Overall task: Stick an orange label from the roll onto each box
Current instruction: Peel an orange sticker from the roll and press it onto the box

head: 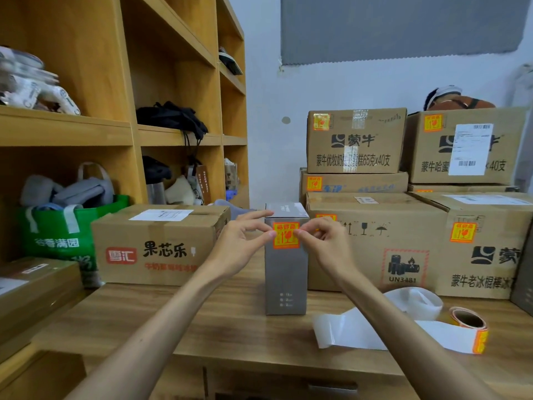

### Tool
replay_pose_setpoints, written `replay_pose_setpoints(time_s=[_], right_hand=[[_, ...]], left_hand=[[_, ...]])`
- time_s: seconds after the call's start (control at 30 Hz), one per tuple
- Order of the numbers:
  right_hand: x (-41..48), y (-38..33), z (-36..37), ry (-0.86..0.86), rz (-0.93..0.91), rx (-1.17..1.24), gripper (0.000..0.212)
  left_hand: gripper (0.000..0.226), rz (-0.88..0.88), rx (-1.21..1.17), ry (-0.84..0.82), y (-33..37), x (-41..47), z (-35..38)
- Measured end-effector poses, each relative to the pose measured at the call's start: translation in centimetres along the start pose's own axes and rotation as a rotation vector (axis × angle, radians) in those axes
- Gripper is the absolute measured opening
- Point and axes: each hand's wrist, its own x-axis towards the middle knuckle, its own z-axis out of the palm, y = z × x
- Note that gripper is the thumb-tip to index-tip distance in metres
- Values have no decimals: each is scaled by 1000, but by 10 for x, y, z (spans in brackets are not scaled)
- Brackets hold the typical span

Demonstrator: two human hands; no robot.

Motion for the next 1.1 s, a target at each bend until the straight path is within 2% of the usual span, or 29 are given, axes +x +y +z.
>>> replay_pose_setpoints(time_s=[0.17,0.5,1.1], right_hand=[[4,2,4,-5,-211,-362,9],[11,12,15,24,-202,-302,11],[15,20,27,85,-250,-387,13]], left_hand=[[8,-11,137,101,-8,3,4],[11,61,241,217,-17,10,16],[18,145,313,231,-23,11,20]])
